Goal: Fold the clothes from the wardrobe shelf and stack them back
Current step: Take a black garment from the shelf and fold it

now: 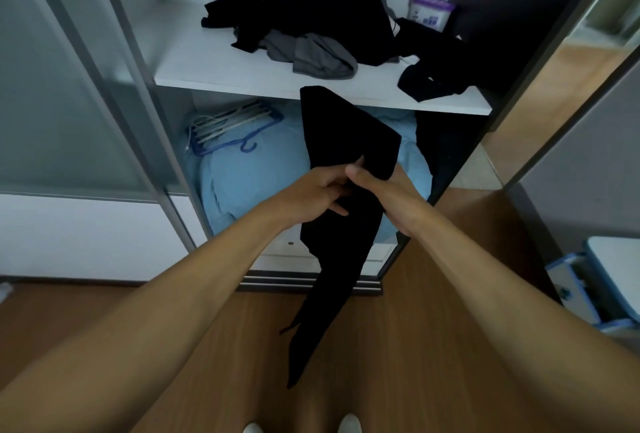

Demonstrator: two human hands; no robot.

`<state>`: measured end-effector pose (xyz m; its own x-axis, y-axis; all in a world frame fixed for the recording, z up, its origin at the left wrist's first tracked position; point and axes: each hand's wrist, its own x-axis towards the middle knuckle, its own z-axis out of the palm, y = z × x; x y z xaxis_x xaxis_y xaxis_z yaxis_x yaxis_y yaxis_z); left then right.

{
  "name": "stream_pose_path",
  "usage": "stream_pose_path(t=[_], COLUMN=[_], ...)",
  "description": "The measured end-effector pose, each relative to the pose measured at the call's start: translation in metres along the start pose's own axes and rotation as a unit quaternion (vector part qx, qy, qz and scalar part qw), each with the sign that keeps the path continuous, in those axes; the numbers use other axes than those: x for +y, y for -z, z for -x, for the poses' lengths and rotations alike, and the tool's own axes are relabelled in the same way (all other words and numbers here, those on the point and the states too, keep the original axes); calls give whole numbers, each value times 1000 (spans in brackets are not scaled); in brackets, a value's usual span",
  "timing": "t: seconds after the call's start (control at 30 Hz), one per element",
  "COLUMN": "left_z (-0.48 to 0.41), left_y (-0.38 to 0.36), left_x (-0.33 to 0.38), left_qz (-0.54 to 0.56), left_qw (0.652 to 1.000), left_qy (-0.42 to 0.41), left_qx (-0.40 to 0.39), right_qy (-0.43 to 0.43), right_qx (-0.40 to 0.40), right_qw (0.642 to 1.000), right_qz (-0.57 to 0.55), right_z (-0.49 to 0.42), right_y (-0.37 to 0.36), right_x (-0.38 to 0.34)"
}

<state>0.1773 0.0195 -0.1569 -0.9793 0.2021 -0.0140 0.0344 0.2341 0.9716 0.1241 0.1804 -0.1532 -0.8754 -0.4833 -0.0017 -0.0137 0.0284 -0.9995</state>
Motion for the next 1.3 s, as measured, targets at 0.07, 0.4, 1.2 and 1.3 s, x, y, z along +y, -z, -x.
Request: stream_pose_path(t=[0.07, 0.4, 1.2, 1.3], left_z=[1, -5, -26, -16], left_y=[-1, 58, 15, 36], left_x=[-1, -25, 27, 17], left_qz=[4, 66, 160, 114], left_qw=[1000, 939, 919, 954], left_qy=[-5, 44, -50, -27], left_qx=[-8, 334, 356, 275], right_qy=[-11, -118, 69, 33], right_qx=[55, 18, 102, 121], right_qw=[996, 966, 989, 992], right_qz=[-65, -230, 85, 14], right_z=[-4, 4, 25, 25], right_y=[4, 36, 40, 39], right_x=[-4, -17, 12, 7])
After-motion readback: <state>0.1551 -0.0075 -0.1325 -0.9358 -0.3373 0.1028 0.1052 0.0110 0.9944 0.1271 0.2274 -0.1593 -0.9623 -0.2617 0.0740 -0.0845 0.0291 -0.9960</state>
